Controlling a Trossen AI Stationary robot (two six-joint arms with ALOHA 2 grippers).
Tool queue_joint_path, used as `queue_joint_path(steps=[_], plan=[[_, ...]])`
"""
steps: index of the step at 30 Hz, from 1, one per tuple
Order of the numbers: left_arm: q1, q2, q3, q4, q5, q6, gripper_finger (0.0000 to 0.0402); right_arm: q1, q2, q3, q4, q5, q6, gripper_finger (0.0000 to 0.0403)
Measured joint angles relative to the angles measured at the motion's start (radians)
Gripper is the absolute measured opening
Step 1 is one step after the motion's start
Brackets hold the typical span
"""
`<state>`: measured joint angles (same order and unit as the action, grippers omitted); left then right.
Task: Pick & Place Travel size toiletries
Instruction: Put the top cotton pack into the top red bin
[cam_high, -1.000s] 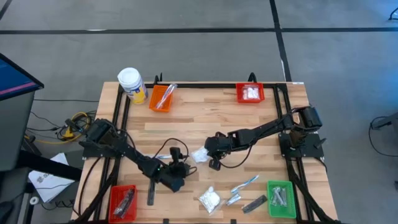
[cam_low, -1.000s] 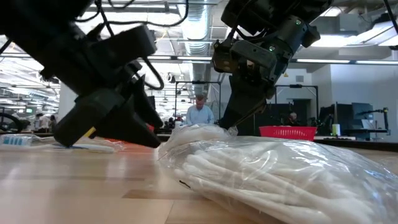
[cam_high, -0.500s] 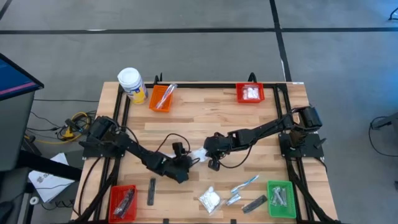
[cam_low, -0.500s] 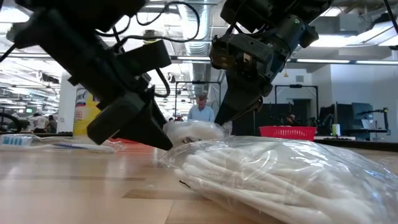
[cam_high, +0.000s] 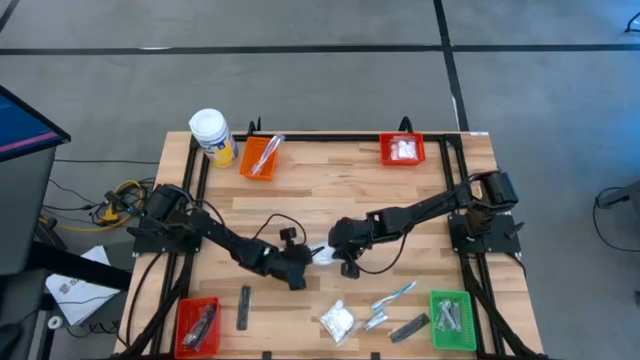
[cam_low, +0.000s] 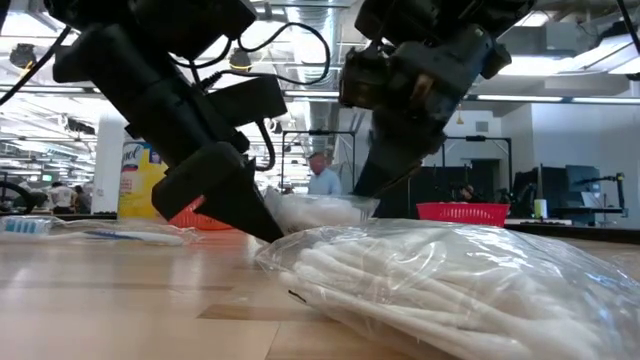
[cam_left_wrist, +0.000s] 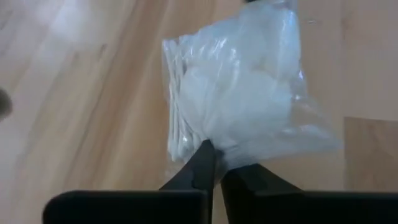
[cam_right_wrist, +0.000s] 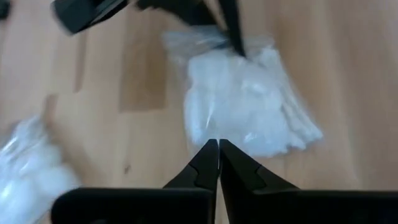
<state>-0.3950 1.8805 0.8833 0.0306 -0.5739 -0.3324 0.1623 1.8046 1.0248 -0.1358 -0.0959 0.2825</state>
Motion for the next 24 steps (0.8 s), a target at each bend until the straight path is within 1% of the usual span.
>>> queue_joint_path(steps=[3, 8, 10, 14, 16, 17, 20, 22, 24], plan=[[0.005, -0.003, 0.0, 0.004, 0.043, -0.014, 0.0003, 0.0, -0.026, 0.0, -0.036, -0.037, -0.025, 0.0024], [0.005, -0.044, -0.002, 0.009, 0.116, -0.021, 0.0002, -0.001, -0.113, 0.0, -0.152, -0.038, -0.047, 0.0064], [0.005, -0.069, 0.0, 0.041, 0.147, -0.024, 0.0002, 0.001, -0.164, 0.0, -0.191, -0.038, -0.047, 0.008], [0.003, -0.133, 0.0, 0.055, 0.168, -0.053, 0.0001, 0.041, -0.25, 0.0, -0.168, -0.036, -0.047, 0.011], [0.003, -0.155, -0.001, 0.053, 0.173, -0.071, 0.0001, 0.076, -0.261, 0.002, -0.091, -0.033, -0.047, 0.0125], [0.003, -0.163, -0.001, 0.054, 0.176, -0.086, 0.0001, 0.095, -0.265, 0.002, -0.066, -0.015, -0.047, 0.0133], [0.005, -0.175, -0.001, 0.055, 0.182, -0.123, 0.0001, 0.15, -0.245, 0.003, 0.014, 0.087, -0.049, 0.016], [0.005, -0.175, -0.001, 0.056, 0.181, -0.144, 0.0001, 0.174, -0.231, -0.002, 0.0, 0.162, -0.05, 0.0181], [0.005, -0.175, -0.001, 0.057, 0.181, -0.153, 0.0001, 0.184, -0.209, 0.001, 0.027, 0.241, -0.05, 0.0204]])
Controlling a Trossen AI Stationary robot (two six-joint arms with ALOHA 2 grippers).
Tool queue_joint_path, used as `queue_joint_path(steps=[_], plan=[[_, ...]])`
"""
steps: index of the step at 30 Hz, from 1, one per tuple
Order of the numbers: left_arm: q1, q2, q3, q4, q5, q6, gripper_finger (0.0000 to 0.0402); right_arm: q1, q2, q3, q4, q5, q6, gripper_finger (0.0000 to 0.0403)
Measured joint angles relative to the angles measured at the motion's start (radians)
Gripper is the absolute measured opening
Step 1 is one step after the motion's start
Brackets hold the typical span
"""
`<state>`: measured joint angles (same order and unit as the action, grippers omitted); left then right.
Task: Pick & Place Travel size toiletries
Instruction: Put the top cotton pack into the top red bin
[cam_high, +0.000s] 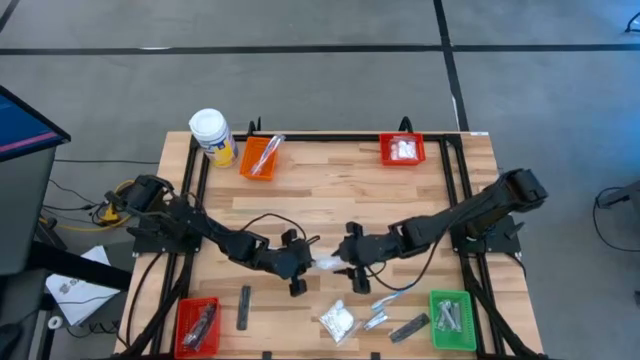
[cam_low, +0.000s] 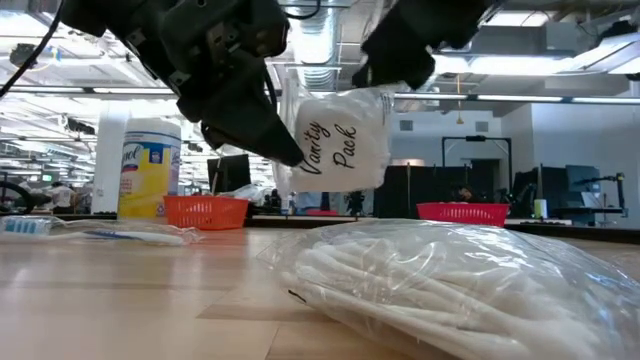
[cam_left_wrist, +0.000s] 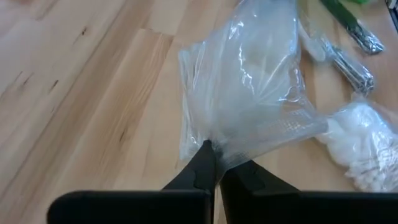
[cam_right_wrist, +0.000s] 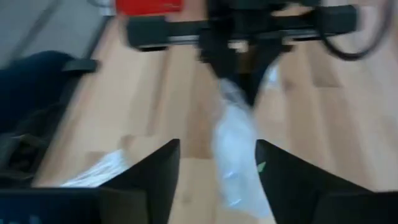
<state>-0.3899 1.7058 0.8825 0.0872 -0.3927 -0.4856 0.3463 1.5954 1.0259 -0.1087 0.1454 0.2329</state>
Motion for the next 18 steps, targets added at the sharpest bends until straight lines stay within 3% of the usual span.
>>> queue_joint_path(steps=[2, 7, 18], plan=[[0.01, 0.0, 0.0, 0.002, 0.001, -0.016, 0.0001, 0.001, 0.017, 0.0, 0.002, 0.059, 0.001, 0.0227], [0.049, 0.0, -0.003, 0.002, -0.002, -0.036, 0.0001, -0.003, 0.073, 0.004, 0.072, 0.07, 0.003, 0.0262], [0.07, 0.001, -0.005, 0.007, 0.009, -0.012, 0.0001, -0.044, 0.215, 0.117, -0.03, 0.09, 0.002, 0.0265]])
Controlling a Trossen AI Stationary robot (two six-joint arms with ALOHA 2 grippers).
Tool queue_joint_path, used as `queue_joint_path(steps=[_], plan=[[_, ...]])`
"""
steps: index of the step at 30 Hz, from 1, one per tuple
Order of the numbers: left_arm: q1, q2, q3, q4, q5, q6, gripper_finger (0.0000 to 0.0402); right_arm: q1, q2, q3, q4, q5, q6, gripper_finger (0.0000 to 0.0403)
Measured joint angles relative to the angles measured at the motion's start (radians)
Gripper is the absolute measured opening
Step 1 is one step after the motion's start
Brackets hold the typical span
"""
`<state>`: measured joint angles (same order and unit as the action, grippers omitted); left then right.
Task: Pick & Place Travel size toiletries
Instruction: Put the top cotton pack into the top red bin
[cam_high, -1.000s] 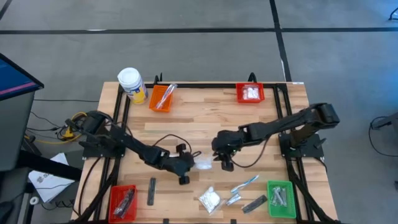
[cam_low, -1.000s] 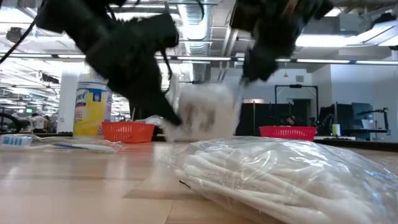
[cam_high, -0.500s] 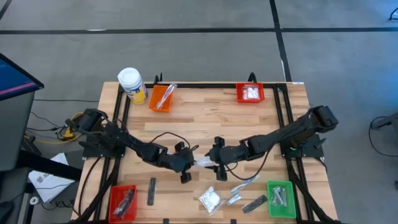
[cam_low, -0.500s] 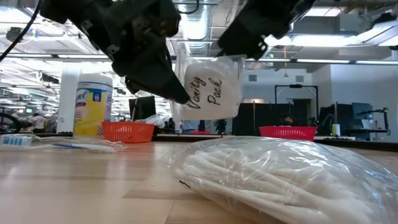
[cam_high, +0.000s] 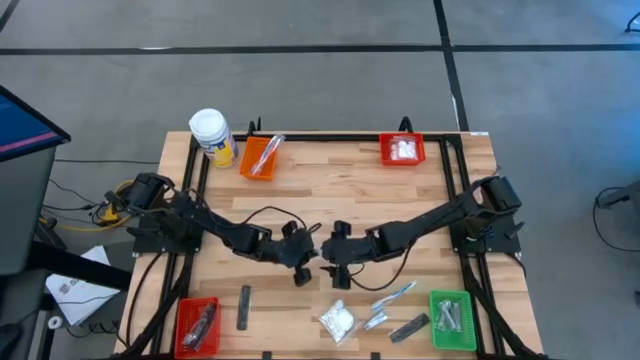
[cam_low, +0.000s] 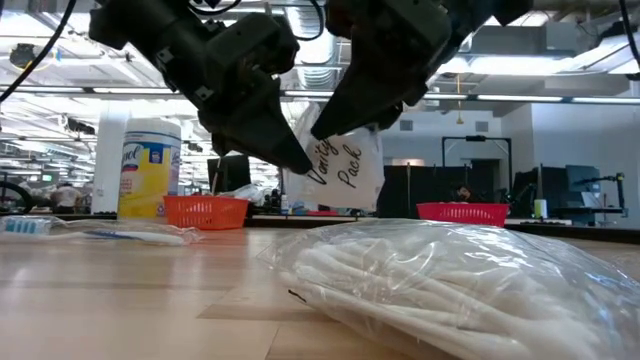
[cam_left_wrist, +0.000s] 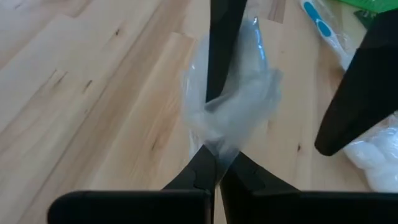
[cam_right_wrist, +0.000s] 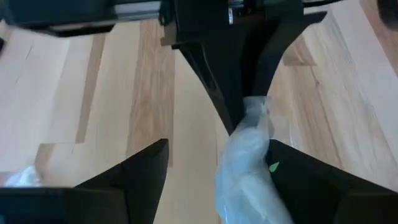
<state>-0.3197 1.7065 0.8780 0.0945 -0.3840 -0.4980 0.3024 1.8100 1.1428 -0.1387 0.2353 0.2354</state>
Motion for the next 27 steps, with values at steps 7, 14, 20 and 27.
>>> queue_joint_path(steps=[7, 14, 20, 27], plan=[[-0.026, 0.0, 0.0, -0.001, 0.013, 0.022, 0.0001, -0.012, 0.009, 0.019, -0.078, -0.001, 0.06, 0.0247], [-0.033, 0.0, 0.0, -0.002, 0.019, 0.031, 0.0004, -0.016, 0.006, 0.019, -0.118, -0.002, 0.072, 0.0115], [-0.041, 0.0, 0.001, -0.001, 0.018, 0.052, 0.0008, -0.016, 0.006, 0.019, -0.128, -0.008, 0.079, 0.0018], [-0.064, 0.0, 0.001, -0.003, 0.017, 0.06, 0.0053, -0.02, -0.003, 0.018, -0.182, -0.001, 0.099, 0.0007]])
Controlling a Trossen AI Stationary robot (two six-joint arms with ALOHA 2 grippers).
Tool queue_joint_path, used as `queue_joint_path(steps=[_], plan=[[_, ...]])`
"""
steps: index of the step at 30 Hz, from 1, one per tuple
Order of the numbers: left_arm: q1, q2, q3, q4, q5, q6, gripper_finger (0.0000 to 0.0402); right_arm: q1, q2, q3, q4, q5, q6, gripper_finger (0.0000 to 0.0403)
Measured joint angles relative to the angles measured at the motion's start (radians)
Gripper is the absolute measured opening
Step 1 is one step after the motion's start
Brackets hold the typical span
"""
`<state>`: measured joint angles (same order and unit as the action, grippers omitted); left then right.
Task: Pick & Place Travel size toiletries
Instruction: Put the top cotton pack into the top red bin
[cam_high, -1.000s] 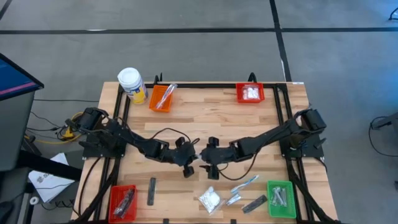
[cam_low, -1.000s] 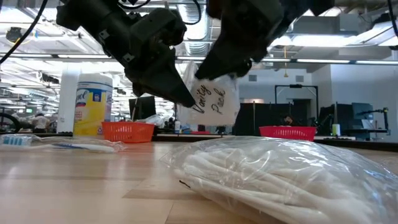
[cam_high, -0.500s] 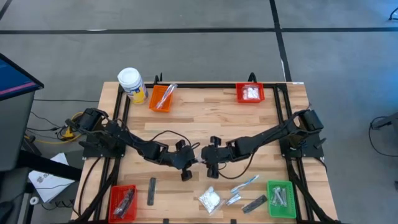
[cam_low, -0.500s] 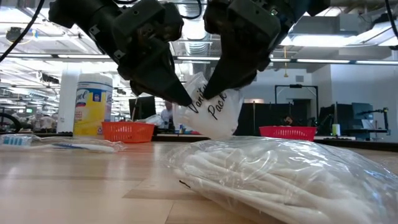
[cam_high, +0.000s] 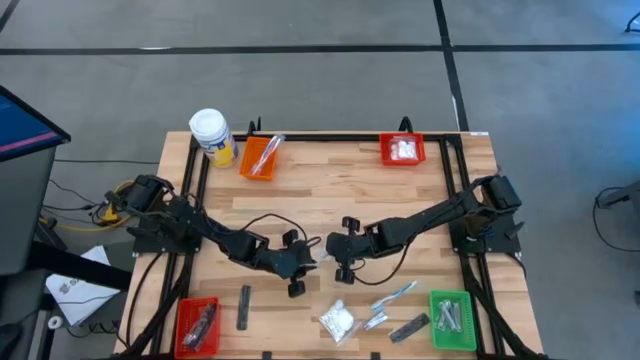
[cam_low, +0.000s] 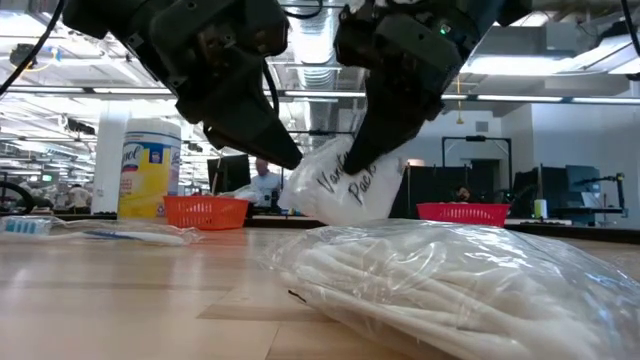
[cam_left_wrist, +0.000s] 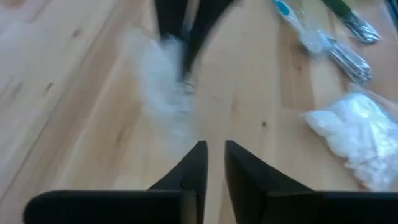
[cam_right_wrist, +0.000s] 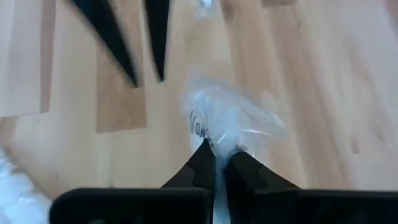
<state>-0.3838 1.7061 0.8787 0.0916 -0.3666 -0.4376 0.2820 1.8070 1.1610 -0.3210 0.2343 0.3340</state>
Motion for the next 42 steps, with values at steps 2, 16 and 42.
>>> queue_joint_path(steps=[2, 16, 42], plan=[[-0.005, -0.001, 0.0, -0.001, 0.0, 0.011, 0.0077, -0.004, -0.016, 0.0, 0.0, 0.002, 0.007, 0.0011], [-0.026, -0.1, -0.072, 0.013, -0.036, -0.033, 0.0201, -0.024, -0.396, -0.044, -0.257, 0.285, 0.021, 0.0004], [0.283, -0.153, -0.12, 0.914, 0.064, 0.483, 0.0177, -0.222, -1.179, -0.611, 0.676, -0.067, -0.125, 0.0002]])
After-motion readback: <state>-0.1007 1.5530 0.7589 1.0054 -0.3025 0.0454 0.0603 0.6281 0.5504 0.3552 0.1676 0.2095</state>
